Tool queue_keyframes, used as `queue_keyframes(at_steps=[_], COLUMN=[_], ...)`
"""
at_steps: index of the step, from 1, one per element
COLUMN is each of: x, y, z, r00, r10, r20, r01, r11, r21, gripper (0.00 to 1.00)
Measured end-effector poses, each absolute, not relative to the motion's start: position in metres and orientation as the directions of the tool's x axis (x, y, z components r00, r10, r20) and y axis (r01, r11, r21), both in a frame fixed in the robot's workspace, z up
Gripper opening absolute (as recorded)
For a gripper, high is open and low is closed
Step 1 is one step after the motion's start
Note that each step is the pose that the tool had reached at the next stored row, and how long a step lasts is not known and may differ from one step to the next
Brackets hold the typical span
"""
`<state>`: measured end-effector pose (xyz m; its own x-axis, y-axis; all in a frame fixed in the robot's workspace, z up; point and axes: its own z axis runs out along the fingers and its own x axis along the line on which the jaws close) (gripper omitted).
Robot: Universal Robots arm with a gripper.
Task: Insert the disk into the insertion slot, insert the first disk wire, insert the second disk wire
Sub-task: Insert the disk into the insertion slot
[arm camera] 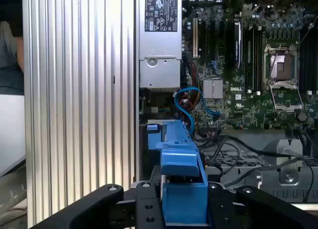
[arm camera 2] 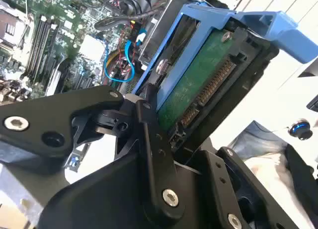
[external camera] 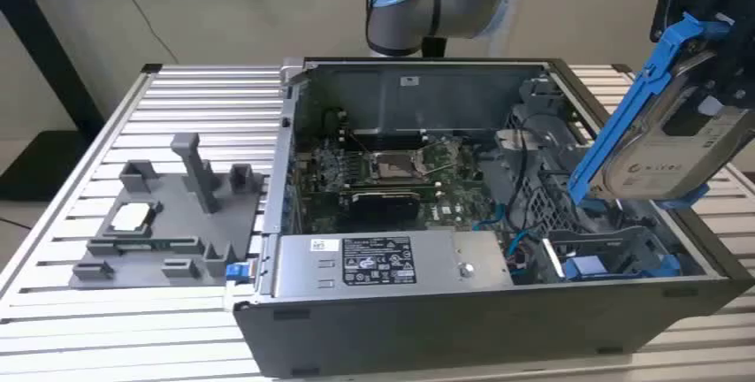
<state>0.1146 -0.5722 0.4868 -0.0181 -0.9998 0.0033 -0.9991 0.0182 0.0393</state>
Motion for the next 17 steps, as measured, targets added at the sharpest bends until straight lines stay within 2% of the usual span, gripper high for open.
queue_keyframes(at_steps=[17], x=[0.1147], y=[-0.5728], z=[0.4816], r00=[-0.018], r10=[-1.0], r20=[0.003], r01=[-0.999], r11=[0.018], r21=[0.039], gripper=[0.33])
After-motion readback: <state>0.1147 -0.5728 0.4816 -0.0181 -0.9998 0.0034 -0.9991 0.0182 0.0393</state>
